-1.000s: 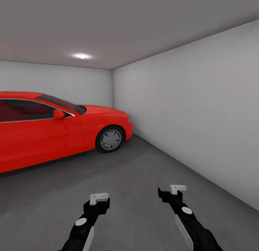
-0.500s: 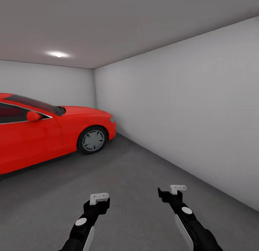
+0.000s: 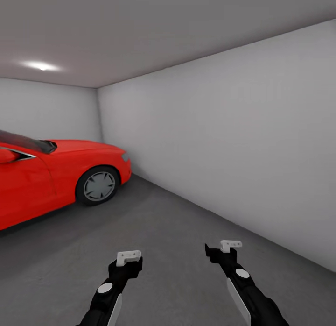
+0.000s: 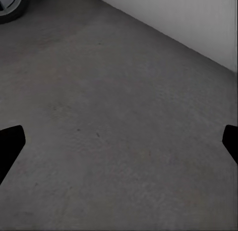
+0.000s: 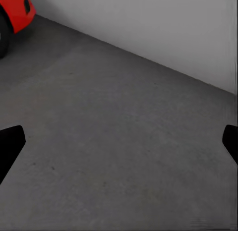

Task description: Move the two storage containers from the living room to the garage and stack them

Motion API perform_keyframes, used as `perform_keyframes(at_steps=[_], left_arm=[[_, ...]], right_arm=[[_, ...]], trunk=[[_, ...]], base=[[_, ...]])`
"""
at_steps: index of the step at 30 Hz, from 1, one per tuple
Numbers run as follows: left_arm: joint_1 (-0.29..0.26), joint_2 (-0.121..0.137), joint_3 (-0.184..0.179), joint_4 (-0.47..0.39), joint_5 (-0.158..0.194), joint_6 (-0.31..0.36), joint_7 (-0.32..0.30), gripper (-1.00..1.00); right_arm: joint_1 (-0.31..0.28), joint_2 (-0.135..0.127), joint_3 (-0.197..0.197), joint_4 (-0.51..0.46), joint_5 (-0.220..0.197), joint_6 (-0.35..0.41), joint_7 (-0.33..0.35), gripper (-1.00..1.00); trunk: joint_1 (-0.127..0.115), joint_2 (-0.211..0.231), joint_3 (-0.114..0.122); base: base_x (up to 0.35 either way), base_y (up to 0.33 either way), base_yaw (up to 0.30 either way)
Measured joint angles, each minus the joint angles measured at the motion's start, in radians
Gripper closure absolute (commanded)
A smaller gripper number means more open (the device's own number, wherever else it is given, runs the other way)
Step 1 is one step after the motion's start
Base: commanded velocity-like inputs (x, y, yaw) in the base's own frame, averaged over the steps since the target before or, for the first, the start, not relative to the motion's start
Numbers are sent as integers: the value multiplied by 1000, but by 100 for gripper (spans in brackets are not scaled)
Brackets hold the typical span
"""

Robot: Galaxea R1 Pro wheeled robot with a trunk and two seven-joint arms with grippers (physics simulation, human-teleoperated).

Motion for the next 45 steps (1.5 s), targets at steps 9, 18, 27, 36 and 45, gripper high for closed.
perform_keyframes(at_steps=[9,18,27,36,45], left_arm=[[0,0,0,0,0,1,0,-100],[0,0,0,0,0,2,-1,-100],[0,0,0,0,0,2,-1,-100],[0,0,0,0,0,2,-1,-100],[0,0,0,0,0,2,-1,-100]], right_arm=[[0,0,0,0,0,0,0,-100],[0,0,-1,0,0,0,0,-100],[0,0,0,0,0,0,0,-100],[0,0,-1,6,0,0,0,-100],[0,0,-1,8,0,0,0,-100]], trunk=[[0,0,0],[0,0,0],[0,0,0],[0,0,0],[0,0,0]], base=[[0,0,-300],[0,0,-300],[0,0,-300],[0,0,-300],[0,0,-300]])
